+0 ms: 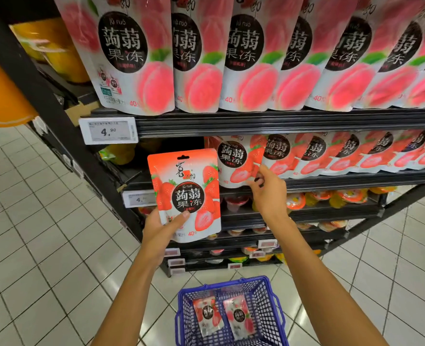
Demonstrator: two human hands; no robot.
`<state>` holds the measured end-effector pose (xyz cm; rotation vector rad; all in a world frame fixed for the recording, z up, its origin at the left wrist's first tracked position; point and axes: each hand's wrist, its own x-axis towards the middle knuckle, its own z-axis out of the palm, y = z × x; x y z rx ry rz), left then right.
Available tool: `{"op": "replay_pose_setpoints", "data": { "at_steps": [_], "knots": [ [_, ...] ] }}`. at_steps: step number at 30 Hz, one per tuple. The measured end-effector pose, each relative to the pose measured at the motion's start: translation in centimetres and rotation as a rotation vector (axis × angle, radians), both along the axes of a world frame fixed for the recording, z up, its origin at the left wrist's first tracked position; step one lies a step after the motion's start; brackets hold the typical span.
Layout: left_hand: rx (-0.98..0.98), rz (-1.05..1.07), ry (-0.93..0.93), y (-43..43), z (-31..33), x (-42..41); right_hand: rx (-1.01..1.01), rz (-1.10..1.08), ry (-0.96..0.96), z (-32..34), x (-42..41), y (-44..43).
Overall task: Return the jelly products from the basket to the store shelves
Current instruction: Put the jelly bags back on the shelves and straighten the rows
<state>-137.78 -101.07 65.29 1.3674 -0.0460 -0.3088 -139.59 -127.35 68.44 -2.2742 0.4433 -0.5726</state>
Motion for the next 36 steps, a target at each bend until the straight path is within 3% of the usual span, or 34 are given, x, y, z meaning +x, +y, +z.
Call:
{"op": "replay_pose_setpoints", "data": {
  "at_steps": [8,20,33,36],
  "knots": [
    [-0.001,0.036,0.02,-0.6,-0.1,-0.8,-0.079,-0.276,0.056,0.0,1.1,1.6],
    [0.019,0.033,0.021,-1.2,0.4,-1.1,-0.207,-0.283,0.117,-0.8,0.4,-0.9],
    [0.042,-0.002,0.013,-3.1,1.3,-0.3,-0.124,-0.264,0.138,0.0,-0.2,-1.7],
    [0.034,-0.03,-0.007,-3.2,1.6,-0.2,-0.06,-0.313,0.022,0.9,-1.6,-1.3]
  ]
}}
